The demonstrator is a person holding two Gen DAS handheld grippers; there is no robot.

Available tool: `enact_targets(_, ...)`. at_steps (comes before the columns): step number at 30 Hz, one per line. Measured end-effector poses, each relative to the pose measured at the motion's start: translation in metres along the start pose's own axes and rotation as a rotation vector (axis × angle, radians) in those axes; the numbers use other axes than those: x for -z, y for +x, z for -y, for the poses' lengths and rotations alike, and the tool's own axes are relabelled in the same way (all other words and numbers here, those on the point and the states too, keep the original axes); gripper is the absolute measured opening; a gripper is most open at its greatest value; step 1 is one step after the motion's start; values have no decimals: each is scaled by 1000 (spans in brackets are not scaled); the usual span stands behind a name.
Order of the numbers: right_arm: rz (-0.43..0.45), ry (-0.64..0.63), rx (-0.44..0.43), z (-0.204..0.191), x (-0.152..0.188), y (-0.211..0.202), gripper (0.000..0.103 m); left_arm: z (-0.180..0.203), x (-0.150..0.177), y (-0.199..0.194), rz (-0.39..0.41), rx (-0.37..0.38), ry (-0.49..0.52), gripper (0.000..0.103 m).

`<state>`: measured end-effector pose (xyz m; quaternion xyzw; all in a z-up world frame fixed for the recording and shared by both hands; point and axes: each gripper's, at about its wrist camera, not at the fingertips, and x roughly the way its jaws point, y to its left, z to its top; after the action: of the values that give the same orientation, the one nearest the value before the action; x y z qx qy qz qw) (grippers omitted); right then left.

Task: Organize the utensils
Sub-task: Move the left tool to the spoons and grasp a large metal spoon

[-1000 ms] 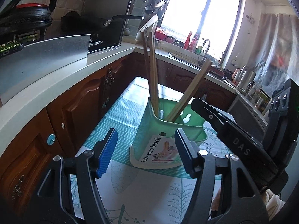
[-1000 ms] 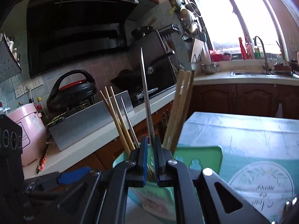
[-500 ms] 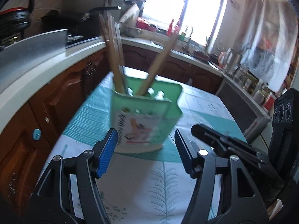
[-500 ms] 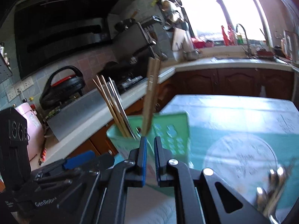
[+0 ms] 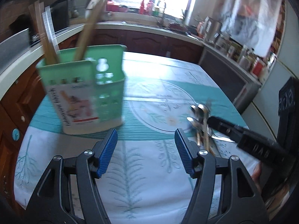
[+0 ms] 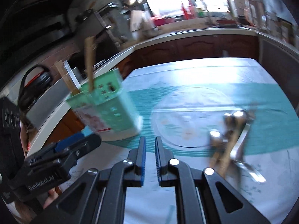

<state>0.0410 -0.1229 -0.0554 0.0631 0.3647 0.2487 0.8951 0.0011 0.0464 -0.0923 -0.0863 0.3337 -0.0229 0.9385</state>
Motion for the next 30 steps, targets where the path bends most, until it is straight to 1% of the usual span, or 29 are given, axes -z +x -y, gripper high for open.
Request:
enact_targets(5, 24, 92, 32, 41, -5, -23, 15, 40, -7, 17, -37, 26, 89, 61)
enact_targets(8, 33, 150, 85, 70, -9, -34, 15, 69, -17, 39, -90, 76, 134, 61)
enact_targets(10, 26, 204, 90, 90, -12, -37, 15, 91, -27, 60, -139, 119, 163, 61)
enact_targets(11, 16, 250, 89, 104, -13, -38, 15, 99, -31, 72, -165, 143, 172, 61)
enact_targets(13, 1, 306, 80, 123, -11, -38, 15, 118, -40, 96, -214, 165, 185, 61)
enact_targets(16, -20, 372, 76, 147, -6, -36, 15, 136, -50, 133, -287, 168, 195, 61)
enact_targets(19, -36, 409, 62, 159, -3, -33, 15, 149, -53, 161, -326, 131, 198, 61)
enact_targets(20, -38, 414, 59, 162, -2, -32, 15, 147, -53, 165, -334, 127, 198, 61)
enact_targets(24, -43, 424, 50, 169, 0, -29, 15, 159, -58, 191, -357, 99, 228, 60)
enact_targets(26, -48, 432, 45, 173, 2, -28, 15, 160, -59, 200, -373, 95, 234, 50)
enact_targets(28, -55, 441, 35, 176, 3, -25, 15, 166, -60, 207, -387, 94, 249, 44)
enact_targets(30, -57, 445, 29, 177, 4, -24, 15, 169, -63, 208, -385, 90, 273, 42)
